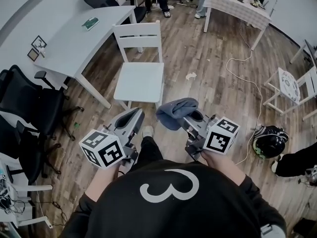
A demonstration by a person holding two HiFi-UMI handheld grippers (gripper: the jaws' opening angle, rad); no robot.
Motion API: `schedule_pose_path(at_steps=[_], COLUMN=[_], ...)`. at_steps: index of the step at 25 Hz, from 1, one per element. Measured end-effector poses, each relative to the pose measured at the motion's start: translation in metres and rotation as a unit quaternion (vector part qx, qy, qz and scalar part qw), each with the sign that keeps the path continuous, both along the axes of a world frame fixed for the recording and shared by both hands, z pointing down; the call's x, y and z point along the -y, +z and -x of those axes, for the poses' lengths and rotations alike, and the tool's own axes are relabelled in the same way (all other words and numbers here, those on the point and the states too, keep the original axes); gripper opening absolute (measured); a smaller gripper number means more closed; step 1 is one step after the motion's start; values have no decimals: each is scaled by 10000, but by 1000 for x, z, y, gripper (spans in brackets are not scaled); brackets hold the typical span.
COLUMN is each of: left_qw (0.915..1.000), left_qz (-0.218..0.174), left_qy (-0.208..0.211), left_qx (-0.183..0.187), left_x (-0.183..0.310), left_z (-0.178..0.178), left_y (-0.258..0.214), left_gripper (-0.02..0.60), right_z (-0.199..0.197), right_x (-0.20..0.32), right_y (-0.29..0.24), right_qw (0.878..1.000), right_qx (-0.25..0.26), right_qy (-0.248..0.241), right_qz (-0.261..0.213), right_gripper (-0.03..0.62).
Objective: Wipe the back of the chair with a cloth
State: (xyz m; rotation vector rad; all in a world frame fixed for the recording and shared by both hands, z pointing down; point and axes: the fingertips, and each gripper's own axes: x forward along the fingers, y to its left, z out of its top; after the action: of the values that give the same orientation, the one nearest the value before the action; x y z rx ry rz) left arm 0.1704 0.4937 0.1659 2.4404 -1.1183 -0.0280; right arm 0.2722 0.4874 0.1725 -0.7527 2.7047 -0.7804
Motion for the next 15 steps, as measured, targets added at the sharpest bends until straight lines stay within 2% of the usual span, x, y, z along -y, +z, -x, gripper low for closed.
schedule_pose_path(at_steps=[6,10,15], left_qw=[9994,9976,9966], left_qz=[283,615,749], left_qy=[149,254,335], left_qx=[-114,-164,-90], left_x=[80,151,244], left_z=[28,58,99], left_y=[31,44,55], left_gripper=[14,14,14], right_z=[24,54,96], right_x=[74,143,238], right_y=[31,39,53], right_qw=[9993,9974,9948], right_qx=[-35,-26,-133], right_qy=[177,328,436], right_qz=[336,638,913], right_gripper=[51,51,51])
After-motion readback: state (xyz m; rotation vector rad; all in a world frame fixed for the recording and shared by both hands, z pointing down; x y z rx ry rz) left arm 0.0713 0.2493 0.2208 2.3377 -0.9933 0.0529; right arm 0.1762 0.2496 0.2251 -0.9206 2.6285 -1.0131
